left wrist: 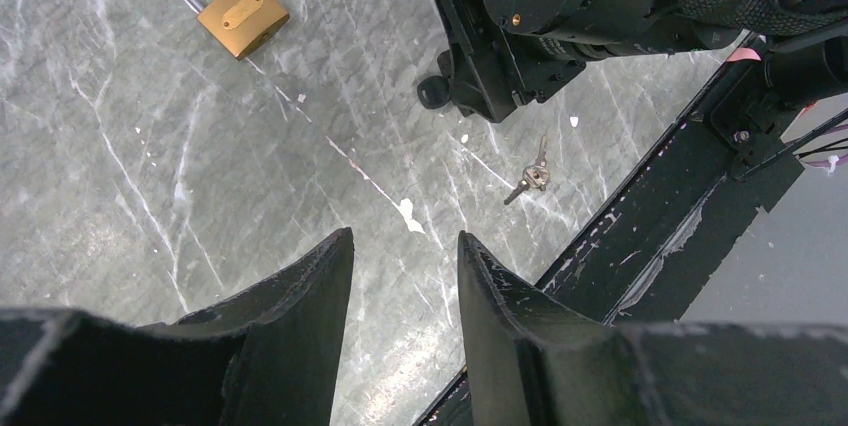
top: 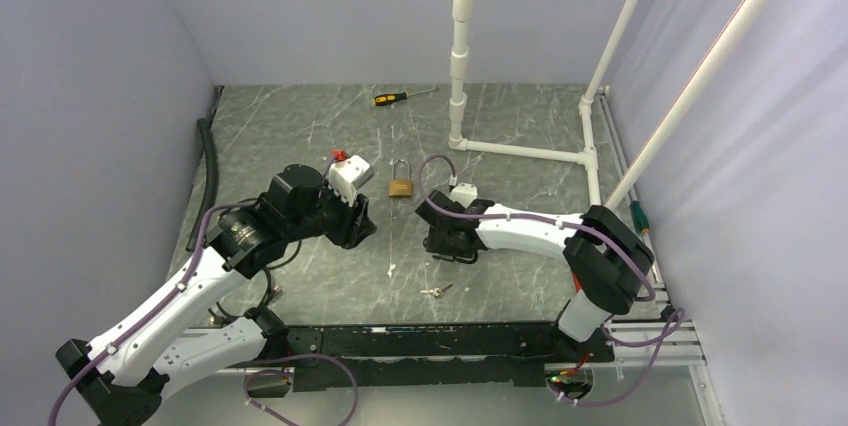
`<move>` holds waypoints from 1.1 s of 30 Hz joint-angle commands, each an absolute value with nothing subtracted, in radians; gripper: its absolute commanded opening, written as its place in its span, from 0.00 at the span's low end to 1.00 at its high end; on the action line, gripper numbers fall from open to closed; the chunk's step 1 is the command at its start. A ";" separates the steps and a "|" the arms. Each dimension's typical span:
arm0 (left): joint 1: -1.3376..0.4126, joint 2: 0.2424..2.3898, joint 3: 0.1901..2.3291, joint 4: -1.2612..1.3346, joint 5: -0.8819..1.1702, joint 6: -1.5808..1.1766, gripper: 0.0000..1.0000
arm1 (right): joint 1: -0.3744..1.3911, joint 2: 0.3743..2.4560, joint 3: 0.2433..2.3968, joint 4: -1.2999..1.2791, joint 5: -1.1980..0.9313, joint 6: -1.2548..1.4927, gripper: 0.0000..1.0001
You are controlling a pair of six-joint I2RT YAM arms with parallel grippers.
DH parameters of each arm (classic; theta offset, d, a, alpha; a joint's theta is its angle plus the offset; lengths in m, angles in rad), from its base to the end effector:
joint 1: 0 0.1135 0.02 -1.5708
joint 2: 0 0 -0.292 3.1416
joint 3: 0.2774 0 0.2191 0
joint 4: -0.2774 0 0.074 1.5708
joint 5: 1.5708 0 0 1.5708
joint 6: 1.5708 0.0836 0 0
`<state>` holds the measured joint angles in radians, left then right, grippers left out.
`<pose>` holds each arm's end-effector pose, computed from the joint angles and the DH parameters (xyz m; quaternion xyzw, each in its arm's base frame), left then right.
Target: Unlock with the key
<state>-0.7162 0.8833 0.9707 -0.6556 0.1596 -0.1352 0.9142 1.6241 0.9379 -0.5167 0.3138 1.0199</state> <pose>0.1205 -0.1225 0.3331 0.2871 0.8266 -0.2615 0.4074 0.1986 0.2154 0.1747 0.0798 0.9682 0.0615 0.2290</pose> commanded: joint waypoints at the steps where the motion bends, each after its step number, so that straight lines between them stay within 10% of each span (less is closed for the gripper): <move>1: -0.712 0.880 0.994 -0.635 0.155 -0.128 0.47 | 0.919 1.648 0.955 -0.490 0.325 0.988 0.45; 7: -0.707 0.885 0.992 -0.635 0.151 -0.142 0.56 | 0.932 1.591 0.942 -0.394 0.304 0.815 0.18; 15: -0.586 0.905 0.989 -0.613 0.270 -0.177 0.88 | 1.010 1.325 0.826 -0.153 0.304 0.462 0.13; 33: -0.434 1.123 0.986 -0.512 0.869 -0.227 0.69 | 1.178 1.111 0.731 0.160 0.218 0.166 0.18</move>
<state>-0.4355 1.1107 0.9707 -0.5716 0.7322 -0.2073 1.1549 1.1370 0.6674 0.0071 0.2157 0.2367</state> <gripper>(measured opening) 0.681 0.498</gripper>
